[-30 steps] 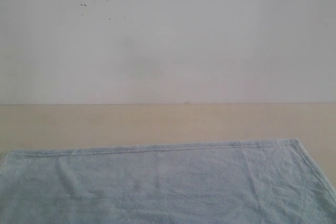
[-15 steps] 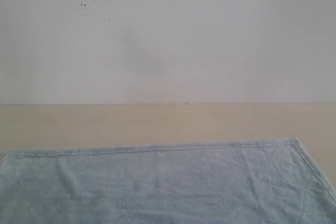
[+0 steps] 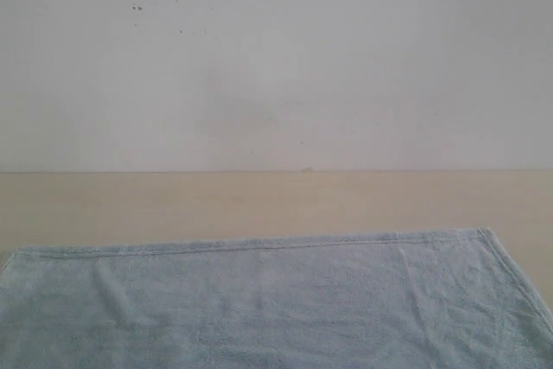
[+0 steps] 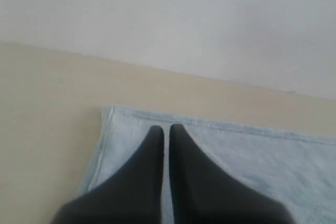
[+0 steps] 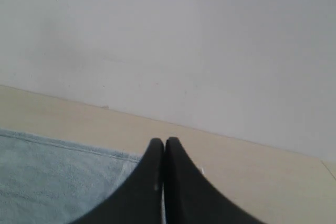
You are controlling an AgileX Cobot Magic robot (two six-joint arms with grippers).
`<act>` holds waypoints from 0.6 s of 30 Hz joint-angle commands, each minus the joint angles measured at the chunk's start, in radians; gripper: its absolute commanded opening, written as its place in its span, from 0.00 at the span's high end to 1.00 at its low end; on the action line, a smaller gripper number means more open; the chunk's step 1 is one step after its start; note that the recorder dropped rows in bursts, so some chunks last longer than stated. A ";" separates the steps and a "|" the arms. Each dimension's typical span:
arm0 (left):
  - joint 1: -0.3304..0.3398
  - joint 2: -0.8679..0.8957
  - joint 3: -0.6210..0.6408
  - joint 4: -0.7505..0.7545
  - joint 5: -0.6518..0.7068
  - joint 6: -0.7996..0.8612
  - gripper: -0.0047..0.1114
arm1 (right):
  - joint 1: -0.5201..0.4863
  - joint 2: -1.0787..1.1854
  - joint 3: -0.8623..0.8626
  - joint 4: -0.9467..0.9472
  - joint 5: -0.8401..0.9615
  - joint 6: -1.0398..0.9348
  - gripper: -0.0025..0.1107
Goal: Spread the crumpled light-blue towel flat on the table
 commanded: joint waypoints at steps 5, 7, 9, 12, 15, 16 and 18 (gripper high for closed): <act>-0.005 -0.001 0.008 -0.110 0.096 -0.015 0.92 | -0.003 -0.008 0.031 -0.198 0.237 0.000 0.98; -0.005 -0.001 0.008 -0.160 0.109 -0.015 0.92 | -0.003 -0.007 0.031 -0.213 0.305 0.000 0.98; -0.005 -0.001 0.008 -0.215 0.126 -0.015 0.92 | -0.003 -0.007 0.031 -0.213 0.310 0.000 0.98; -0.005 -0.001 0.008 -0.251 0.128 -0.015 0.92 | -0.003 -0.007 0.031 -0.220 0.301 0.000 0.98; -0.005 -0.001 0.008 -0.251 0.121 -0.011 0.92 | -0.003 -0.007 0.031 -0.227 0.298 0.007 0.98; -0.005 -0.001 0.008 -0.251 0.106 -0.011 0.92 | -0.003 -0.007 0.031 -0.225 0.298 0.008 0.98; -0.005 -0.001 0.008 -0.246 0.083 -0.011 0.92 | -0.003 -0.007 0.031 -0.225 0.298 0.008 0.98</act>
